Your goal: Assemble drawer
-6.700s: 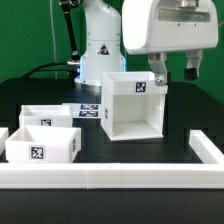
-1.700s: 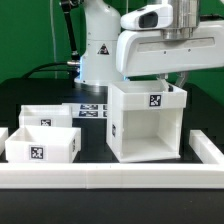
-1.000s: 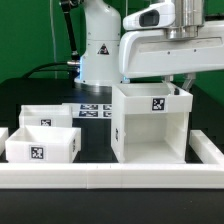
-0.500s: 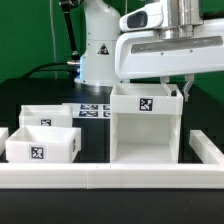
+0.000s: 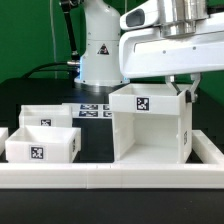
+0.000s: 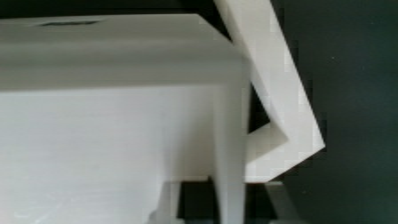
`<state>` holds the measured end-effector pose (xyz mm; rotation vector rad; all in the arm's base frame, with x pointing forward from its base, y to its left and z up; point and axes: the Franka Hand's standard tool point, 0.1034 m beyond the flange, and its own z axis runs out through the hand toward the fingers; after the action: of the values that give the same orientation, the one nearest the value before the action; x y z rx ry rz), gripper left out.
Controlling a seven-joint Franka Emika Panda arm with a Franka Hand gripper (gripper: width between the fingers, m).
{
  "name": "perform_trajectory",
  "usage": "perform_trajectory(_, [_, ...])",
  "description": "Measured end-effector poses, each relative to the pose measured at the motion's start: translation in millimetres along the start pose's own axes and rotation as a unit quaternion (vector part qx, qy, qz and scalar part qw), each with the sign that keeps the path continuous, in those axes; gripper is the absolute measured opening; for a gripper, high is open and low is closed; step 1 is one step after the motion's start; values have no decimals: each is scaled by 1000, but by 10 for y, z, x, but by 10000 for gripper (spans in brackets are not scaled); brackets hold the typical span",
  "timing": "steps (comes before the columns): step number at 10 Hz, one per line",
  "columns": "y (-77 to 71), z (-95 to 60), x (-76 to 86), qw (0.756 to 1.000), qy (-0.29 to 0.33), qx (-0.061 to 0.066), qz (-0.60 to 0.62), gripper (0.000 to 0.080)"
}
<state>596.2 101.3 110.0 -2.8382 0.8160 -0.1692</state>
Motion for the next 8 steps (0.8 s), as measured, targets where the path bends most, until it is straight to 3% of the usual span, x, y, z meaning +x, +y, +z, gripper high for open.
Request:
perform_trajectory(2, [23,-3,25,995,-3,8,98,39])
perform_trajectory(6, [19,30,145,976,4,10,217,41])
perform_trajectory(8, [-27,17,119,965,-1,16,263,42])
